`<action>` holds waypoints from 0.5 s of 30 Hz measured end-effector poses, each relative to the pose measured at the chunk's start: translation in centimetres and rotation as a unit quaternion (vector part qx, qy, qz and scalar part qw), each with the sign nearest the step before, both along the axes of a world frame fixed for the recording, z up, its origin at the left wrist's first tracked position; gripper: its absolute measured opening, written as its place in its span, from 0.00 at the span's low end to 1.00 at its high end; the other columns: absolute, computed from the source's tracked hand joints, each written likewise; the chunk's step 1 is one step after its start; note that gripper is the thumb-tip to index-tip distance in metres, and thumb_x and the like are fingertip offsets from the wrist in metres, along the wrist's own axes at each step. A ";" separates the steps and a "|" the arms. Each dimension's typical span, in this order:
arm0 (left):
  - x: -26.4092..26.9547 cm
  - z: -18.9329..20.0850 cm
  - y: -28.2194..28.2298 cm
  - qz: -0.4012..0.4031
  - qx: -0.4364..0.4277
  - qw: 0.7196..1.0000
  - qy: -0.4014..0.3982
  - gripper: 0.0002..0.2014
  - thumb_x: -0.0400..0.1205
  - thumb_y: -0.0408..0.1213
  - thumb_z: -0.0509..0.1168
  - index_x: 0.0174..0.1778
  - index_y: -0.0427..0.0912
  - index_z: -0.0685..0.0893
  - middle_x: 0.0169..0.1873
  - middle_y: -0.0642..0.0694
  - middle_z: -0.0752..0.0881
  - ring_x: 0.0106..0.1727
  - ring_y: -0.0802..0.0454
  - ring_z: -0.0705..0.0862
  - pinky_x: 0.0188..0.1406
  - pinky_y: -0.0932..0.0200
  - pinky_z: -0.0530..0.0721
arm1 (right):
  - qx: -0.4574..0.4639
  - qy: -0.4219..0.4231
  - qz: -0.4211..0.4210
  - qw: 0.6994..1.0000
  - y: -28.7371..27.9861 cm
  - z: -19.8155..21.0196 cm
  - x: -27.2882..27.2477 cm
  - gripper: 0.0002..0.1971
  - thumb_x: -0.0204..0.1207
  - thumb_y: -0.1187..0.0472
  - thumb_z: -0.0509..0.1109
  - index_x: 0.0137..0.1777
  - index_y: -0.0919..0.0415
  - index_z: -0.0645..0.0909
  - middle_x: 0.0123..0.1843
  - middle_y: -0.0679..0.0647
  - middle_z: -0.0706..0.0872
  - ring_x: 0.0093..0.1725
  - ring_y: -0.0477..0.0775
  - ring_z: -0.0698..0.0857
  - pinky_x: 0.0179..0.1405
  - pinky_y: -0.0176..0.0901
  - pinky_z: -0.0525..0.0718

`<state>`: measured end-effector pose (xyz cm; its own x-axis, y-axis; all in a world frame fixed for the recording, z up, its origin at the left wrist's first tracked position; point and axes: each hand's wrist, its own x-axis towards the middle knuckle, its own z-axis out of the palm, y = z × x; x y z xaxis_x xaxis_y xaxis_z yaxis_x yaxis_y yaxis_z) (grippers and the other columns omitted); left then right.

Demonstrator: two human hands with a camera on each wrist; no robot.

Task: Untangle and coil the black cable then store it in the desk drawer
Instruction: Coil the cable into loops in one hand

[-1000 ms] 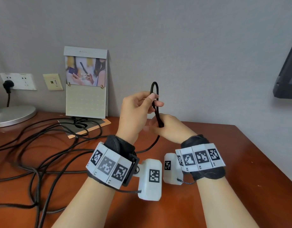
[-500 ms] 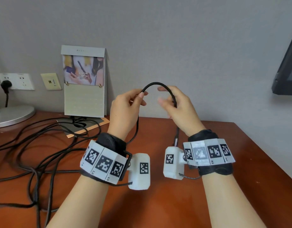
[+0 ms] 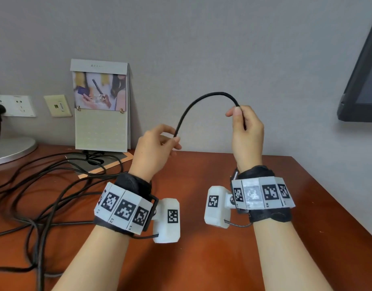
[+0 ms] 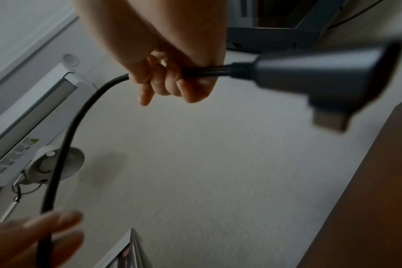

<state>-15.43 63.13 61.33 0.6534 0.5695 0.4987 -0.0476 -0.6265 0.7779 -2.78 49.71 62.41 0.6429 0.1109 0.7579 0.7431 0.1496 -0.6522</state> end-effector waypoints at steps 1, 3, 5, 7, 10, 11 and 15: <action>0.0 0.2 -0.1 -0.001 -0.010 0.999 -0.032 0.01 0.83 0.36 0.64 0.48 0.46 0.80 0.36 0.49 0.90 0.33 0.51 0.88 0.43 0.54 0.87 | -0.025 -0.001 0.006 1.000 0.2 -0.1 -0.2 0.11 0.85 0.61 0.57 0.43 0.56 0.78 0.31 0.42 0.76 0.29 0.40 0.70 0.32 0.30 0.68; -0.1 0.5 -0.6 -0.009 -0.028 0.996 -0.079 0.05 0.84 0.35 0.63 0.43 0.47 0.77 0.37 0.48 0.90 0.32 0.53 0.87 0.38 0.60 0.86 | -0.090 -0.002 0.020 0.996 0.7 -0.4 -0.6 0.12 0.85 0.58 0.56 0.44 0.55 0.79 0.31 0.44 0.77 0.27 0.40 0.71 0.30 0.29 0.68; -0.1 0.8 -1.1 -0.027 -0.043 0.993 -0.103 0.06 0.84 0.34 0.62 0.40 0.46 0.77 0.37 0.48 0.90 0.30 0.55 0.86 0.34 0.65 0.84 | -0.149 0.006 0.043 0.988 1.2 -0.8 -1.1 0.13 0.85 0.53 0.56 0.46 0.57 0.79 0.35 0.52 0.82 0.31 0.42 0.76 0.33 0.34 0.72; 0.1 0.9 -1.5 -0.052 -0.061 0.991 -0.112 0.07 0.84 0.34 0.62 0.40 0.45 0.79 0.36 0.49 0.90 0.31 0.56 0.86 0.34 0.65 0.83 | -0.197 0.024 0.086 0.976 1.7 -1.2 -1.7 0.11 0.82 0.49 0.59 0.48 0.55 0.77 0.38 0.59 0.80 0.35 0.49 0.77 0.36 0.36 0.73; 0.4 0.7 -2.1 -0.084 -0.067 0.989 -0.099 0.09 0.85 0.36 0.61 0.41 0.41 0.83 0.36 0.48 0.90 0.39 0.53 0.89 0.42 0.60 0.85 | -0.253 0.047 0.165 0.952 2.3 -1.6 -2.4 0.14 0.78 0.45 0.64 0.55 0.53 0.74 0.36 0.45 0.77 0.37 0.43 0.79 0.40 0.30 0.75; 0.5 0.7 -2.1 -0.096 -0.066 0.989 -0.093 0.10 0.85 0.36 0.61 0.42 0.38 0.84 0.38 0.46 0.91 0.43 0.52 0.89 0.46 0.58 0.86 | -0.260 0.054 0.186 0.946 2.4 -1.7 -2.5 0.16 0.77 0.45 0.65 0.57 0.54 0.73 0.40 0.42 0.79 0.42 0.41 0.81 0.45 0.31 0.77; 0.2 1.0 -2.3 -0.147 -0.093 0.982 -0.078 0.12 0.86 0.35 0.59 0.52 0.36 0.88 0.40 0.41 0.89 0.41 0.56 0.87 0.46 0.65 0.84 | -0.279 0.069 0.231 0.930 2.6 -2.0 -2.1 0.21 0.74 0.48 0.71 0.62 0.56 0.73 0.54 0.50 0.83 0.56 0.46 0.83 0.58 0.41 0.82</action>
